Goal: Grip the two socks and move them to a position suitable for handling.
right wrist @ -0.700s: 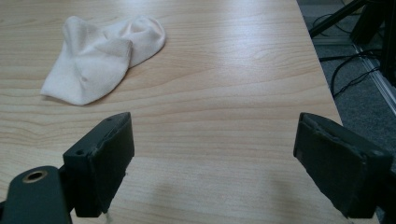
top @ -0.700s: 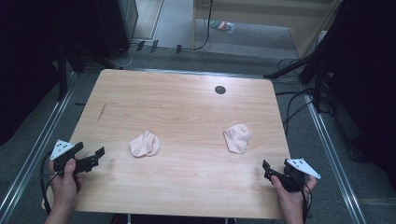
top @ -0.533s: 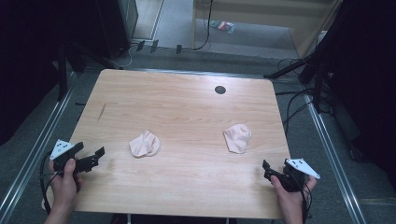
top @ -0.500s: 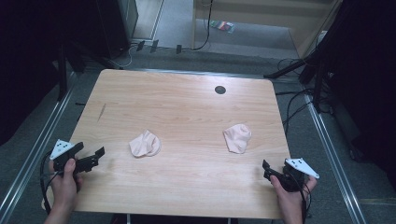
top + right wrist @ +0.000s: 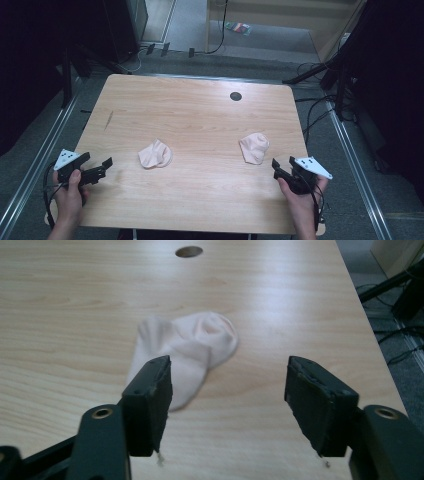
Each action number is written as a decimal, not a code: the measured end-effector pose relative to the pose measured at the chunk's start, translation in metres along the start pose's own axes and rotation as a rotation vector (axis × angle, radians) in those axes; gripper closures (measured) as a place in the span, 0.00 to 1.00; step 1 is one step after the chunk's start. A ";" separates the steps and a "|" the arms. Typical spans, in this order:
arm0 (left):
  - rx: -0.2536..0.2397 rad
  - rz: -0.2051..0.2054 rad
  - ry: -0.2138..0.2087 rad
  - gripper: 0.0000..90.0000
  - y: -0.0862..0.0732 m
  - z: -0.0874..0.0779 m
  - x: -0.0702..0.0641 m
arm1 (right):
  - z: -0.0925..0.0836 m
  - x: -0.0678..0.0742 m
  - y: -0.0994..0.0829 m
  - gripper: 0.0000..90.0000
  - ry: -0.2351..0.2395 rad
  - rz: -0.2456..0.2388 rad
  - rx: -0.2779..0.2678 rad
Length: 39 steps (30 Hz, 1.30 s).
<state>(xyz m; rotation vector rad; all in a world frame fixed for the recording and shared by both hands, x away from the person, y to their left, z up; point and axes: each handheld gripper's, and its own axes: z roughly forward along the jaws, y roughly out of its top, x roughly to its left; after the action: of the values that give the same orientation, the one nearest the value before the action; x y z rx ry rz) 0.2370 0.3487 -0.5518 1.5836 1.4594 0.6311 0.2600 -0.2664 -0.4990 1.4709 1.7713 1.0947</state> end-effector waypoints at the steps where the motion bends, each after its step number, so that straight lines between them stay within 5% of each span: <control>1: 0.001 0.000 0.000 0.10 0.000 0.000 0.000 | 0.002 0.006 0.005 0.46 -0.002 -0.012 0.008; 9: 0.001 -0.012 -0.011 0.10 0.000 0.000 0.002 | 0.036 0.030 0.033 0.48 0.018 -0.026 0.077; 13: 0.005 -0.011 -0.013 0.10 0.000 0.000 0.002 | 0.059 0.041 0.039 0.46 0.032 -0.070 0.126; 25: 0.009 -0.008 -0.020 0.10 0.000 0.001 0.002 | 0.115 0.038 0.019 0.39 -0.002 -0.087 0.234; 29: 0.010 -0.006 -0.014 0.15 0.000 0.001 0.001 | 0.117 0.037 0.016 0.56 0.009 -0.081 0.241; 34: 0.011 -0.006 -0.019 0.15 0.001 0.001 0.001 | 0.113 0.038 0.013 0.89 0.032 -0.074 0.225; 39: 0.007 -0.014 -0.025 0.15 0.000 0.001 0.003 | 0.098 0.043 0.021 0.91 0.041 -0.070 0.187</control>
<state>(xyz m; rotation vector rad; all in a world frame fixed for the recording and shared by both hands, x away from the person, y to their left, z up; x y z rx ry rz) 0.2382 0.3512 -0.5521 1.5803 1.4549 0.5964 0.3436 -0.2016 -0.5261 1.4910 1.9835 0.9523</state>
